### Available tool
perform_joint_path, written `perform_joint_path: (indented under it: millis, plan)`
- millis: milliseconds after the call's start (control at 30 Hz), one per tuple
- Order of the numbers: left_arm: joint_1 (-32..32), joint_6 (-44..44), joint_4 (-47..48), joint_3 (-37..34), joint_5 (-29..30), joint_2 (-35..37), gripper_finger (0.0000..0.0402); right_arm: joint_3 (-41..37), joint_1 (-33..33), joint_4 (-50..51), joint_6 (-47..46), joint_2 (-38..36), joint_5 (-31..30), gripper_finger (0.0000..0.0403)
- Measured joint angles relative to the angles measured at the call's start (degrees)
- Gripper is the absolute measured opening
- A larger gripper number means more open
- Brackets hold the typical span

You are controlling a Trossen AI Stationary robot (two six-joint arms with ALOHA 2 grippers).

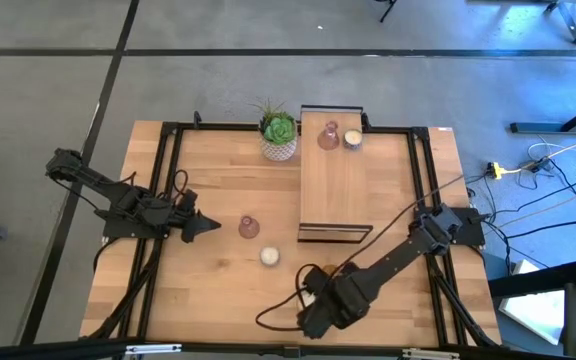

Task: Pick & Place candle stick holders
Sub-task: Put the orange glass candle holder on the shelf aligned with the pink glass candle holder

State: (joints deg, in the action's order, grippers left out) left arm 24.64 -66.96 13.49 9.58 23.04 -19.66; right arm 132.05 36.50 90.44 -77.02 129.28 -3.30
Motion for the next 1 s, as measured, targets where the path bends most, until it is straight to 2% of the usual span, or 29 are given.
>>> perform_joint_path:
  millis: [100, 200, 367, 500, 667, 833, 1000]
  plan:
    - [0.0, -1.6, 0.0, 0.0, 3.5, -0.1, 0.0006, -5.5, 0.8, -0.7, 1.3, -4.0, -2.3, 0.0161]
    - [0.0, -3.7, -0.1, 0.0, 7.5, -0.3, 0.0006, -18.1, 1.8, -3.7, 1.3, -11.3, -3.1, 0.0161]
    - [0.0, -8.5, -2.0, 0.0, 13.7, -0.3, 0.0006, -45.5, 4.8, -23.6, -2.1, -27.9, 0.1, 0.0161]
    - [0.0, -10.4, -3.6, 0.0, 16.6, -0.2, 0.0006, -57.7, 5.9, -32.5, -3.9, -35.6, 3.9, 0.0161]
    - [0.0, -11.9, -3.9, 0.0, 15.9, -0.2, 0.0006, -58.2, 3.2, -30.7, -4.6, -36.8, 4.6, 0.0161]
    - [0.0, -11.8, -4.1, 0.0, 11.7, -0.2, 0.0006, -55.1, -3.4, -31.0, -5.1, -35.8, 6.3, 0.0161]
    - [0.0, -8.0, -4.3, 0.0, 8.1, -0.2, 0.0006, -52.6, -8.6, -30.7, -4.6, -33.9, 7.5, 0.0161]
